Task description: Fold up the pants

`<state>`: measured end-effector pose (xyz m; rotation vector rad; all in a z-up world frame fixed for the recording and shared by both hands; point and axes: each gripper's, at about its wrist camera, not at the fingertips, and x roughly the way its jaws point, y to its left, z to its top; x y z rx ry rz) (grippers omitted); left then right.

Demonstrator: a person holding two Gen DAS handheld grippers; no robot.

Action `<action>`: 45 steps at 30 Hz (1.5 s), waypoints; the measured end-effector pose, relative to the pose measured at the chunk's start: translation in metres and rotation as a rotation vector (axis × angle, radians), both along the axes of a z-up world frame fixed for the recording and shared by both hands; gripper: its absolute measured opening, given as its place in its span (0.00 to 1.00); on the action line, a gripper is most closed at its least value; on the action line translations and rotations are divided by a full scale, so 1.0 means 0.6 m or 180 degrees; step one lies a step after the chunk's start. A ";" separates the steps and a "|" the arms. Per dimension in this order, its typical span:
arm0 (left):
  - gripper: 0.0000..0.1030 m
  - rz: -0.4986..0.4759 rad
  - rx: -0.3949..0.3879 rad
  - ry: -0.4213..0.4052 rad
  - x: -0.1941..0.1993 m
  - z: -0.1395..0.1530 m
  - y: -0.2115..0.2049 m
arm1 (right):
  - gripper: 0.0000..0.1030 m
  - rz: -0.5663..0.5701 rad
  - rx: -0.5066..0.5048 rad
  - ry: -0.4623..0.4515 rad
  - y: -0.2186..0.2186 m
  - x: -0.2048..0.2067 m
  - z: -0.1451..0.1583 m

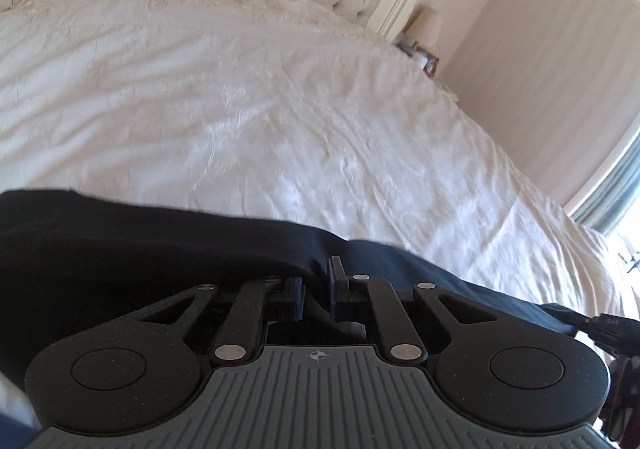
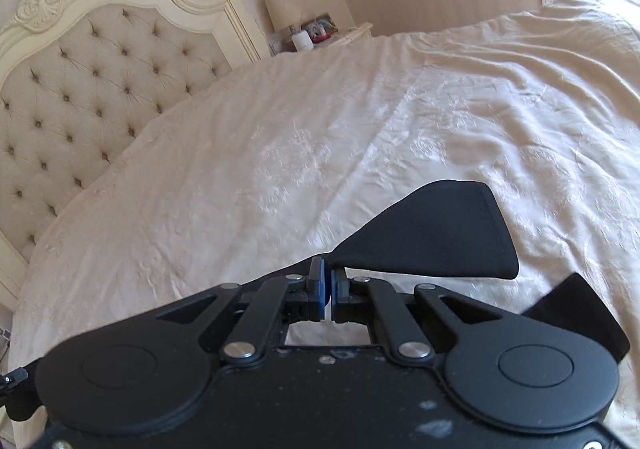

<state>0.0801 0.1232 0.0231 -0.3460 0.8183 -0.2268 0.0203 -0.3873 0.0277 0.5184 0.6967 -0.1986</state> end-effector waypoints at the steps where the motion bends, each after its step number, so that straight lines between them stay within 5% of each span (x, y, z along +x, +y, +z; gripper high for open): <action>1: 0.11 -0.0047 0.0046 0.0157 -0.009 -0.024 -0.005 | 0.04 0.0023 -0.0043 0.0163 0.002 -0.008 -0.021; 4: 0.11 -0.0040 0.0107 0.0578 -0.024 -0.089 -0.019 | 0.04 0.0115 -0.0056 0.0876 0.004 -0.025 -0.102; 6: 0.11 0.0012 0.0080 0.0796 -0.028 -0.120 -0.019 | 0.04 0.0123 -0.0050 0.1041 0.004 -0.041 -0.132; 11: 0.10 0.0093 0.0041 0.0883 -0.030 -0.141 -0.006 | 0.07 0.0036 0.0370 0.1002 -0.024 -0.055 -0.130; 15: 0.10 0.0135 -0.0020 0.0873 -0.020 -0.141 0.007 | 0.27 0.0043 0.0307 0.0980 -0.033 -0.070 -0.120; 21: 0.10 0.0124 0.0013 0.0827 -0.012 -0.143 0.007 | 0.32 -0.0482 0.0372 0.0855 -0.077 -0.108 -0.117; 30: 0.10 0.0148 -0.0050 0.0797 -0.030 -0.140 0.022 | 0.35 -0.1111 0.0959 0.0776 -0.133 -0.106 -0.145; 32: 0.08 0.0149 -0.0019 0.0731 -0.036 -0.133 0.018 | 0.27 -0.1149 0.0980 0.0682 -0.132 -0.104 -0.144; 33: 0.08 0.0137 0.0004 0.0693 -0.037 -0.125 0.019 | 0.03 -0.1131 0.0909 0.0634 -0.128 -0.103 -0.136; 39: 0.08 0.0053 0.0100 0.0452 -0.067 -0.076 0.019 | 0.03 -0.0804 0.0272 0.0268 -0.095 -0.120 -0.046; 45: 0.08 0.0099 0.0062 0.0798 -0.075 -0.112 0.030 | 0.04 -0.0866 0.0281 0.0901 -0.110 -0.128 -0.125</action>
